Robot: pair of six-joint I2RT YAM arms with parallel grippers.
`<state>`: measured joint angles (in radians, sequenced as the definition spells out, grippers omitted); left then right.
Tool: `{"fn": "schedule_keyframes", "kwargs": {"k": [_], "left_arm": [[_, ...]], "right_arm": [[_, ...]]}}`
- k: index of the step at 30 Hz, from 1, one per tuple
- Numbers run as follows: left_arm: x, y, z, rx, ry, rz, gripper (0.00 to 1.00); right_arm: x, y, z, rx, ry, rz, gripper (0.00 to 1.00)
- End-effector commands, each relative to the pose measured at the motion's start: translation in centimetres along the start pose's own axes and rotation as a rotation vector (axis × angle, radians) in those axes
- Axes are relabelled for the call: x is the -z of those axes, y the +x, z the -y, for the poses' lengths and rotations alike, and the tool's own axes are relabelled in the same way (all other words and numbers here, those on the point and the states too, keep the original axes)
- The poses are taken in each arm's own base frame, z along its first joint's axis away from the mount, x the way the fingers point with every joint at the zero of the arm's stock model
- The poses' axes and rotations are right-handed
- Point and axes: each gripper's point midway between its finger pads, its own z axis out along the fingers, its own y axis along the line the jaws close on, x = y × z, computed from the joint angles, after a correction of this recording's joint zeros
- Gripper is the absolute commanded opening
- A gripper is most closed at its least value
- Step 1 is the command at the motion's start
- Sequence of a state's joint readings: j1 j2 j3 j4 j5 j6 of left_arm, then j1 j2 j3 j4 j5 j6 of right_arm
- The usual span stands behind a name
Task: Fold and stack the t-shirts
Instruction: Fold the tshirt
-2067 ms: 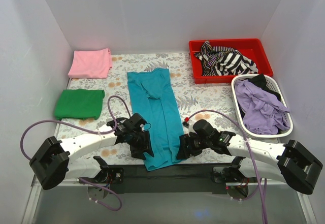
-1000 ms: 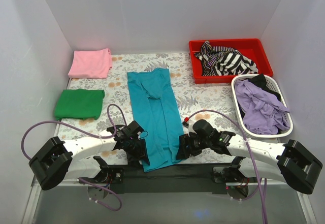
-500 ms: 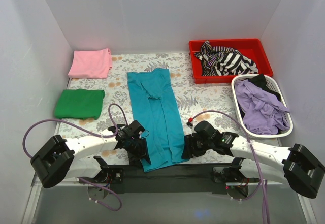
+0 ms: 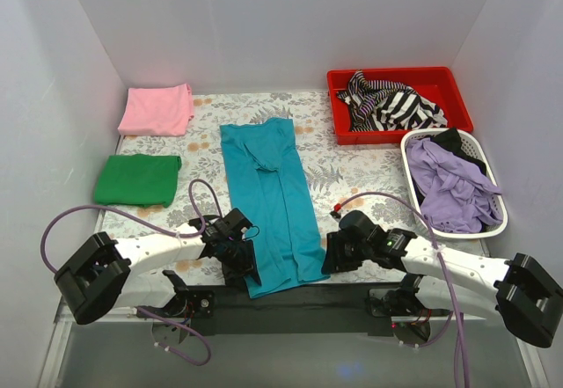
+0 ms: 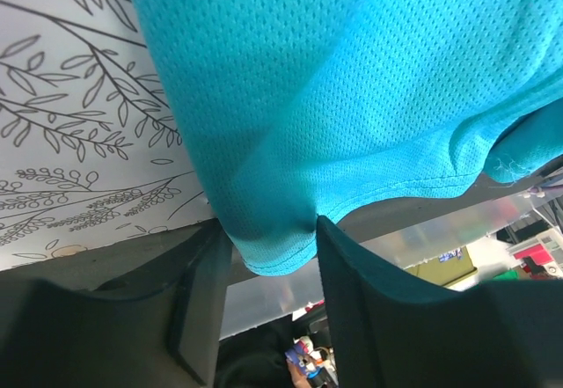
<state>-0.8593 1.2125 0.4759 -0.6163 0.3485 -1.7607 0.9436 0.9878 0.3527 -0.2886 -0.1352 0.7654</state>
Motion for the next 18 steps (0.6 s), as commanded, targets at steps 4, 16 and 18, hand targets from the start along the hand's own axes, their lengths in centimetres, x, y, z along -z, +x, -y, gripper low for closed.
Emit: {"fn": "schedule_keyframes", "kwargs": {"k": [4,16,18], "left_arm": [[0.1,-1.0,1.4,-0.034,0.035,0.045,0.36],[1.1,-1.1,2.0,-0.08,0.057,0.062,0.2],[2.0,-1.4,2.4,-0.087,0.047,0.082,0.19]], "right_arm": [[-0.1,4.0,5.4,-0.024,0.211,-0.136,0.19],[0.3,2.4,3.4,0.039,0.132,-0.089,0.01],[0.6,2.0,2.8,0.056,0.111,-0.076,0.01]]}}
